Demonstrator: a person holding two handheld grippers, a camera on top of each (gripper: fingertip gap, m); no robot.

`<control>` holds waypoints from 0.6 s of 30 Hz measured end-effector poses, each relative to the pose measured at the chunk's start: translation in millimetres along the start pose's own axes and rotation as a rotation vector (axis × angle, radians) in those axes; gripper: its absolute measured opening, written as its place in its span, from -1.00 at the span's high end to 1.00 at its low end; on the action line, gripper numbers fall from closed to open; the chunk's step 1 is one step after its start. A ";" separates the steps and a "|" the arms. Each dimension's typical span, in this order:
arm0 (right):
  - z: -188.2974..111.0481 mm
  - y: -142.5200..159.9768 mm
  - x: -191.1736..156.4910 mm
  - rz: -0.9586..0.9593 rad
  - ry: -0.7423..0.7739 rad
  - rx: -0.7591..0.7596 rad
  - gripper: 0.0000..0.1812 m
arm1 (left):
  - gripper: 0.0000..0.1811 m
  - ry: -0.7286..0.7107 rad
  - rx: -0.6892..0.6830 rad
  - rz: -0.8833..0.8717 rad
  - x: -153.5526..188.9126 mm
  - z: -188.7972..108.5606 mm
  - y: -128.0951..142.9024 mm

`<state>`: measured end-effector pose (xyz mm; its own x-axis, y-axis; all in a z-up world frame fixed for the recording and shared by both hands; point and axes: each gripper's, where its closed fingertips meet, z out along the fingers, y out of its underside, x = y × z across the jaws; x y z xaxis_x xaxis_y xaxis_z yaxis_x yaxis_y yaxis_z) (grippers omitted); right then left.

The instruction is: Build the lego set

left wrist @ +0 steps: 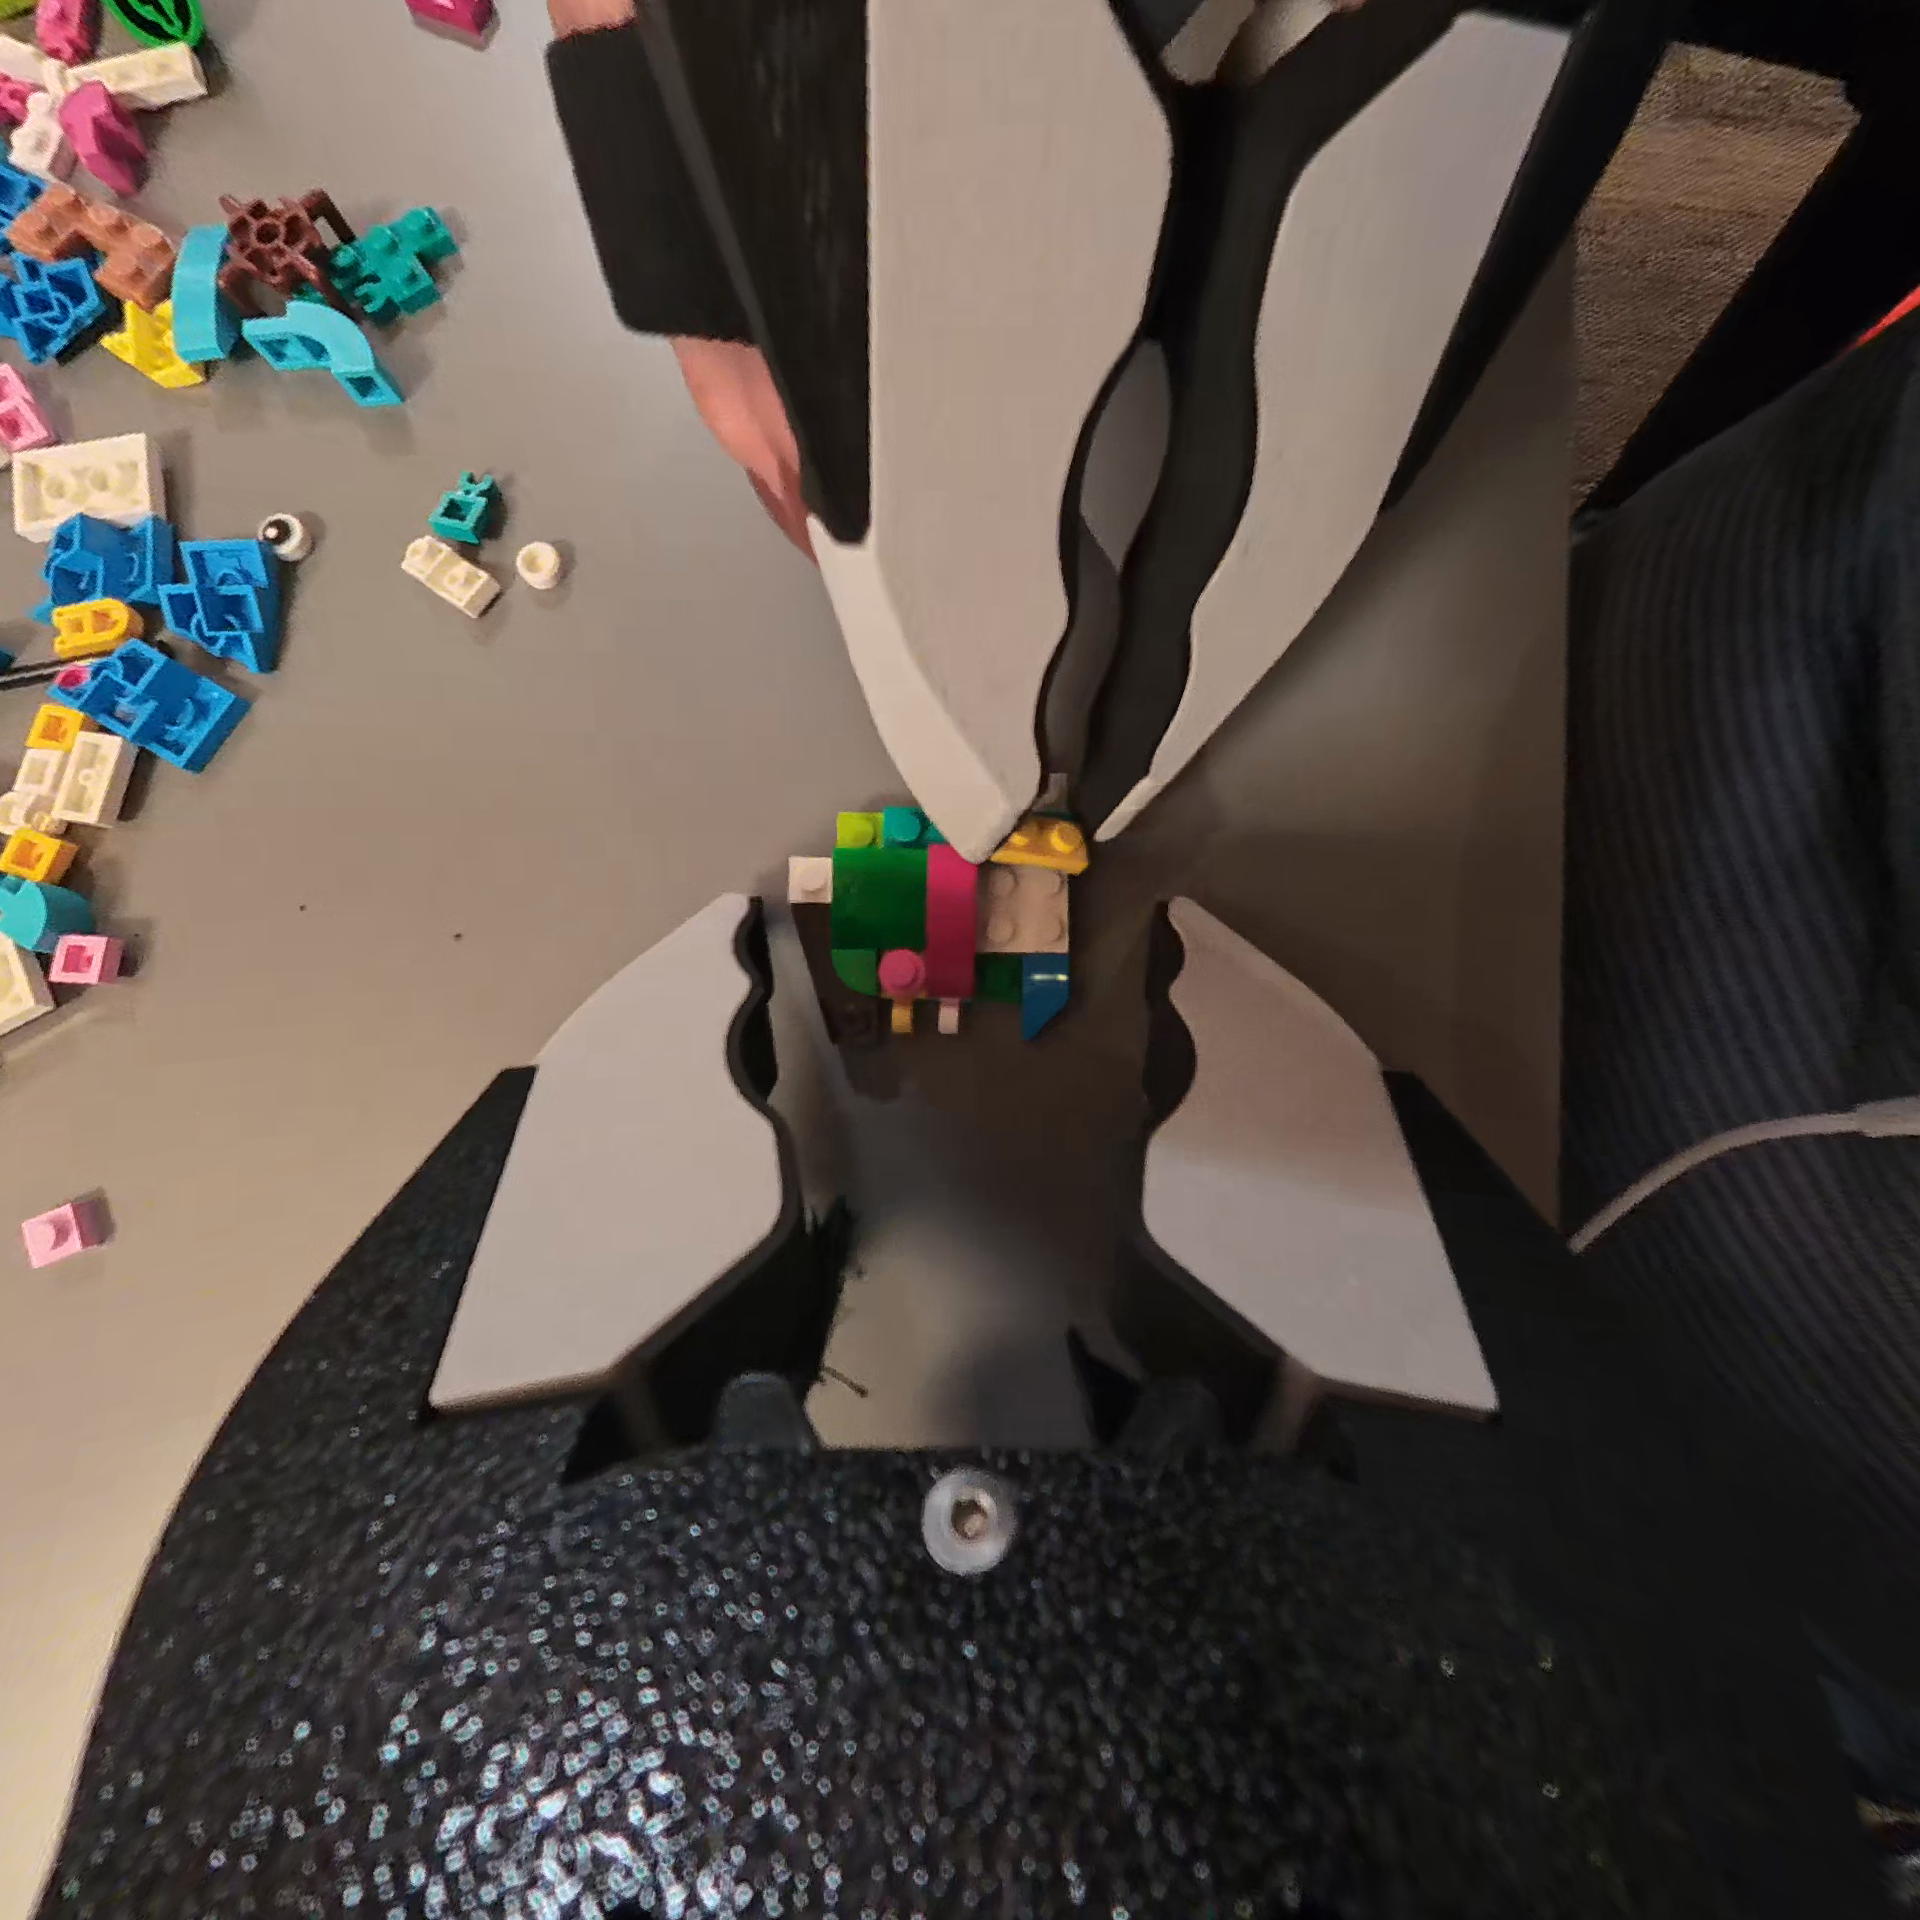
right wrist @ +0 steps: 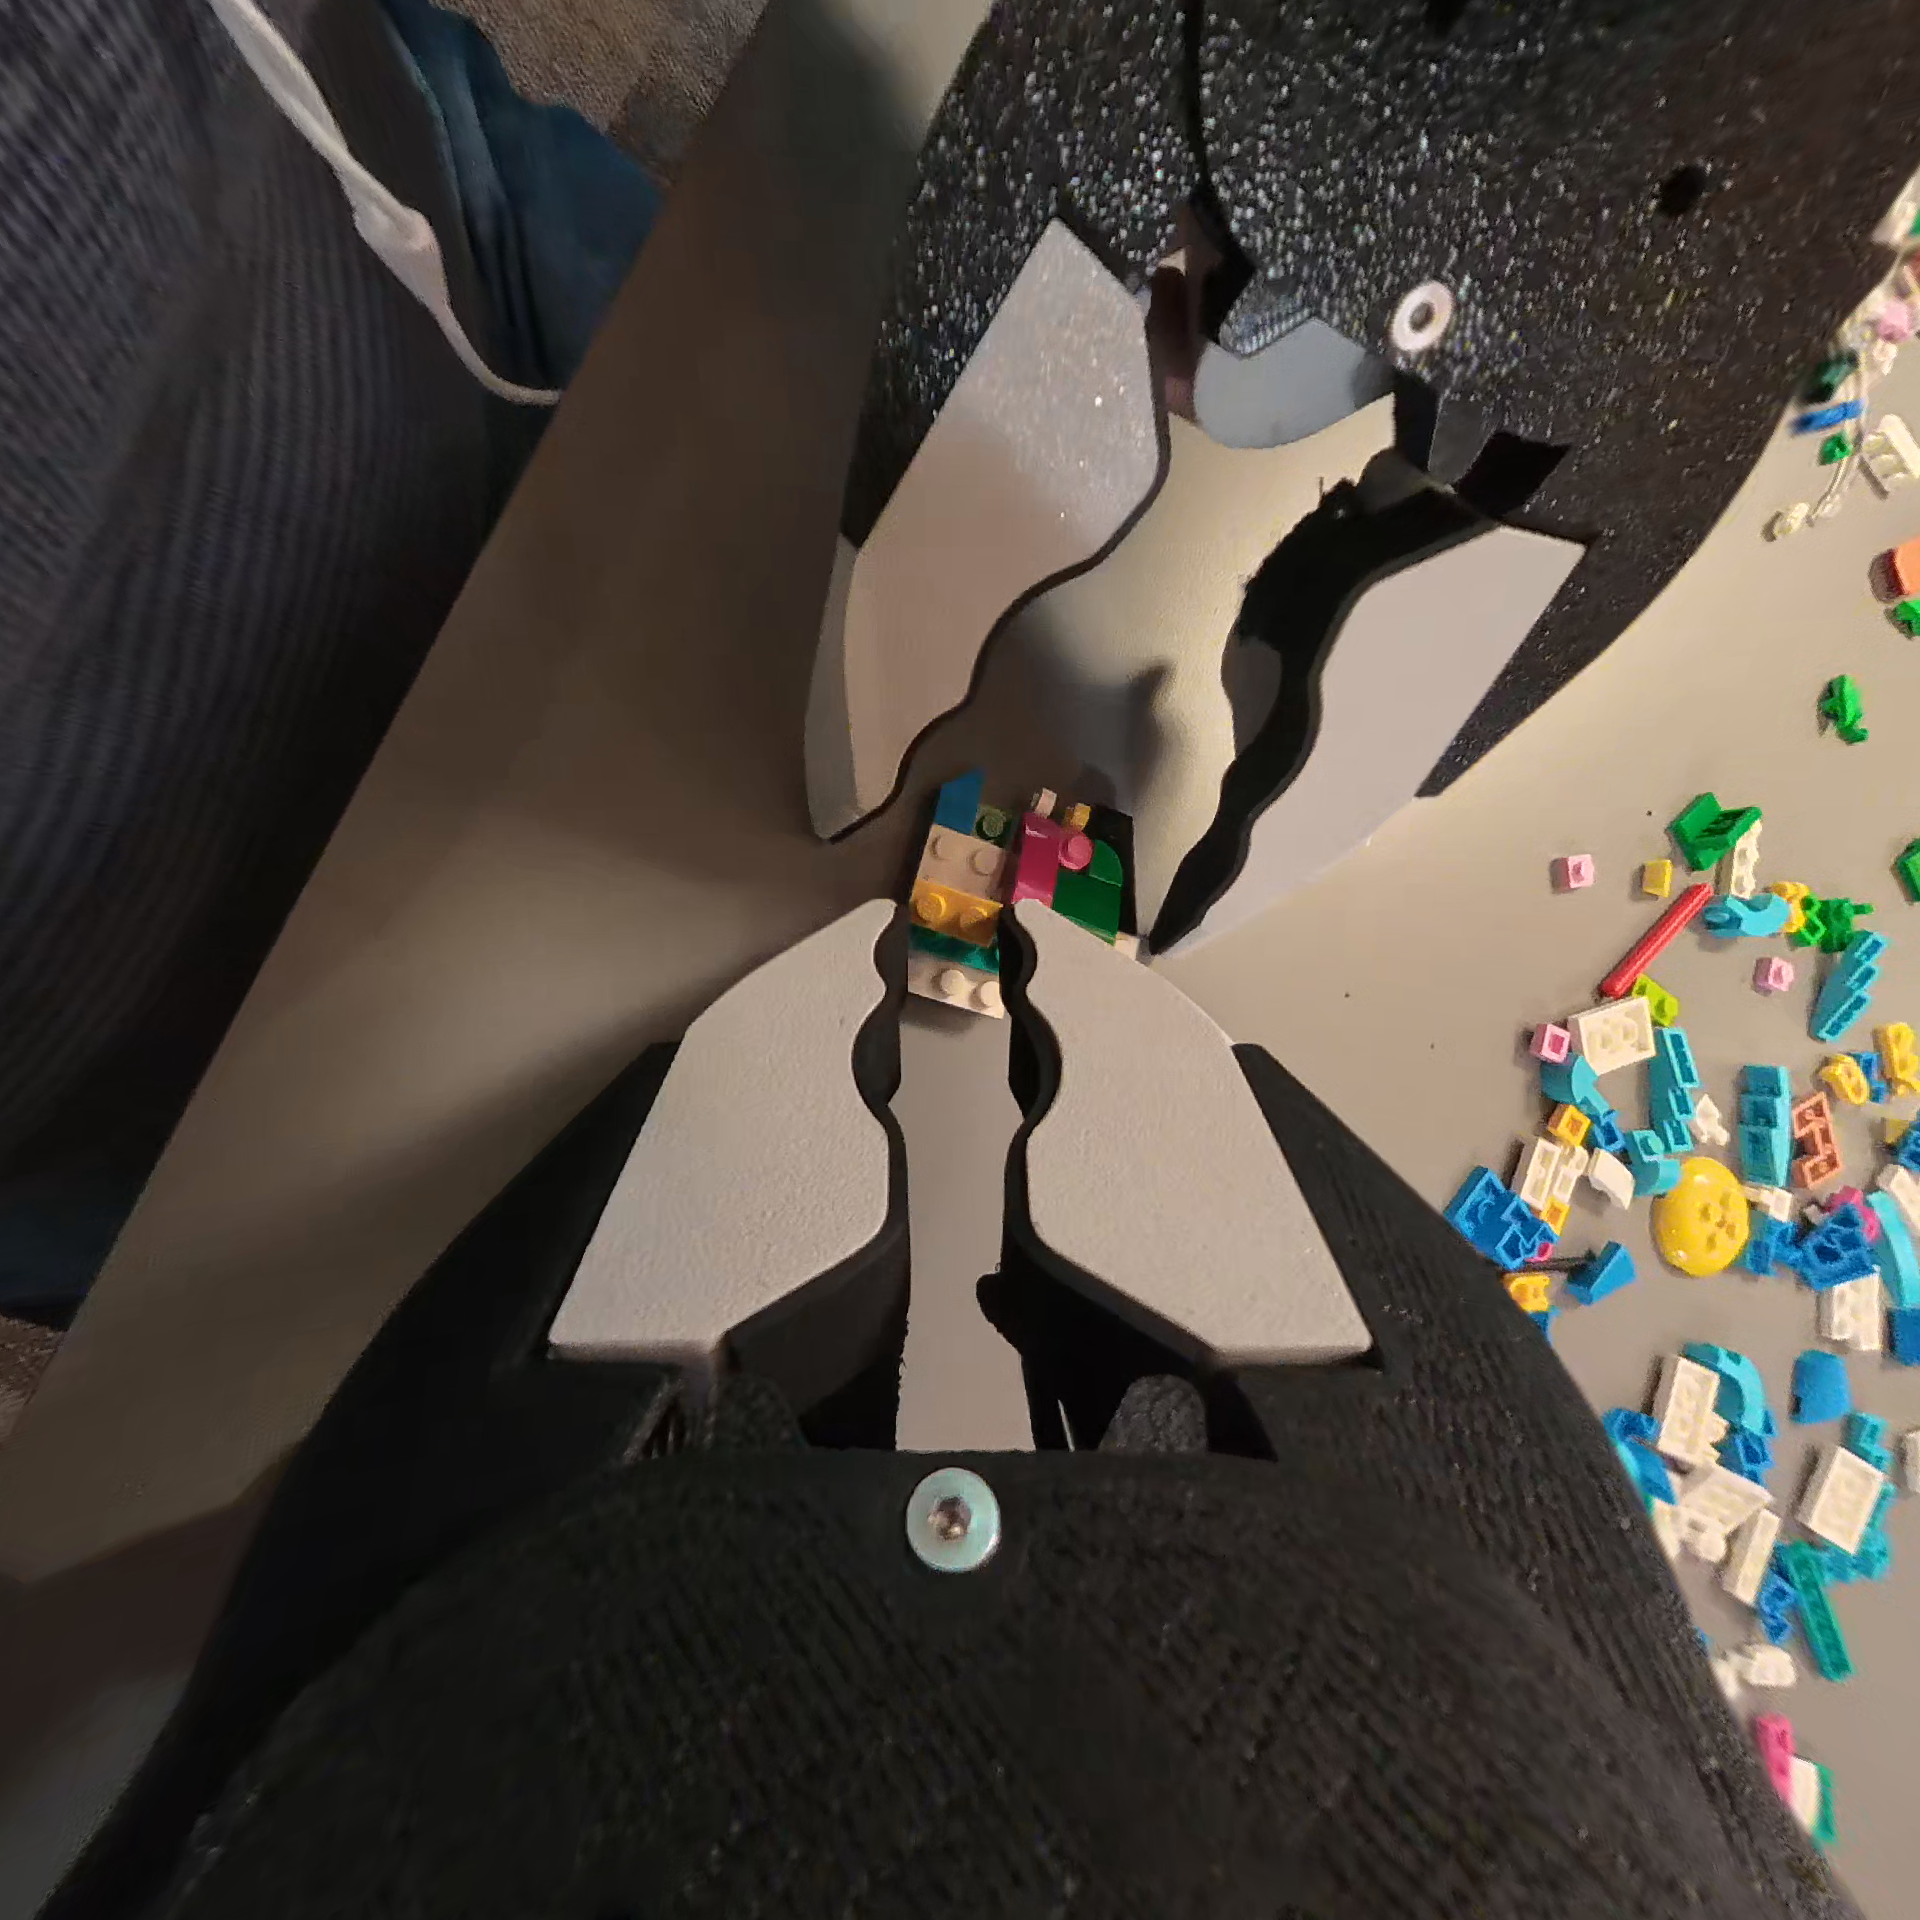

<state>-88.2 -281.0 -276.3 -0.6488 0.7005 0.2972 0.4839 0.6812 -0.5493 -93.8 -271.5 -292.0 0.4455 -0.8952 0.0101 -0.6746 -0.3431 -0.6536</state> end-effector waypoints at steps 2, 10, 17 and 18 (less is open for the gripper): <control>0.5 -0.8 -0.1 -0.014 0.006 -0.006 0.84 | 0.30 0.003 0.005 0.003 0.1 0.1 -0.8; 1.2 -3.0 -1.2 -0.045 0.028 -0.040 0.83 | 0.45 -0.003 0.016 -0.003 -1.6 0.6 -2.8; 1.3 -2.9 -0.9 -0.049 0.052 -0.063 0.82 | 0.46 -0.009 0.014 -0.012 -1.4 0.5 -2.9; 1.3 -2.9 -0.8 -0.044 0.054 -0.064 0.82 | 0.46 -0.010 0.017 -0.014 -1.4 0.5 -3.1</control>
<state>-89.8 -283.8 -276.0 -0.6383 0.6790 0.3626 0.4932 0.7225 -0.4846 -92.1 -269.1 -290.4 0.4607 -0.8874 0.0124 -0.6583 -0.3511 -0.6659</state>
